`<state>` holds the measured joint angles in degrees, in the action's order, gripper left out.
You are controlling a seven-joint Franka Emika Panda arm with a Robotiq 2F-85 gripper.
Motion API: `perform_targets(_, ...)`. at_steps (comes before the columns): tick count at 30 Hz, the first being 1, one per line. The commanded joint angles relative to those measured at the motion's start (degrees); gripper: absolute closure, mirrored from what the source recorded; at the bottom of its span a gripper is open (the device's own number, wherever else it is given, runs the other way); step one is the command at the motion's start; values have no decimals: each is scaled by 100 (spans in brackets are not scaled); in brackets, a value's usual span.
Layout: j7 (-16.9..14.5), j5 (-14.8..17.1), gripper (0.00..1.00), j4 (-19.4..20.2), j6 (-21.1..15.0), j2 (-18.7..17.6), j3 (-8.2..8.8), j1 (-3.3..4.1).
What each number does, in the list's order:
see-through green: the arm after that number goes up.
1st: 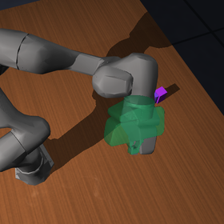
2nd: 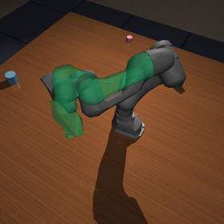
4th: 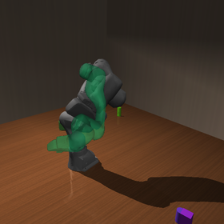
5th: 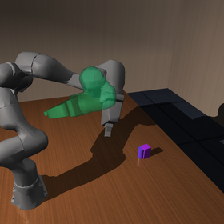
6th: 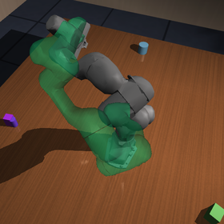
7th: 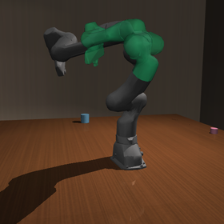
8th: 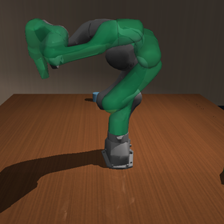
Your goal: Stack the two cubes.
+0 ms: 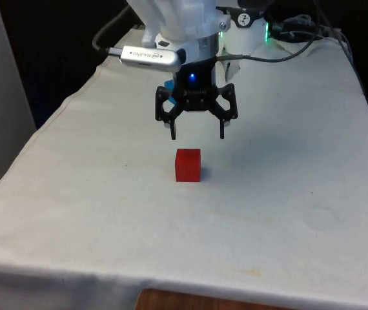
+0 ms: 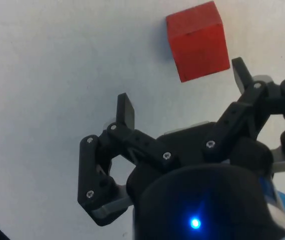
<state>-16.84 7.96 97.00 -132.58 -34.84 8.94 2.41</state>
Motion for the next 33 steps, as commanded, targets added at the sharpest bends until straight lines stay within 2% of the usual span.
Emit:
perform_targets(1,-29,34,0,11,-34,-6,0,0)
perform_targets(2,-120,143,0,34,-143,-34,-63,-52)
perform_targets(8,-407,395,0,63,-286,-138,-52,-80)
perform_targets(9,-361,355,0,69,-252,-132,0,-34)
perform_targets(10,-453,430,0,63,-304,-155,-57,-86)
perform_targets(16,-831,710,0,63,-430,-264,-63,-126)
perform_targets(17,-745,642,0,69,-361,-235,0,-69)
perform_targets(18,-940,796,0,63,-470,-298,-69,-132)
perform_targets(25,-1215,1037,0,52,-527,-435,-40,-132)
perform_targets(26,-1140,974,0,69,-481,-395,0,-92)
perform_targets(27,-1220,1037,0,46,-521,-447,-34,-132)
perform_targets(33,-1175,985,0,57,-487,-453,23,-92)
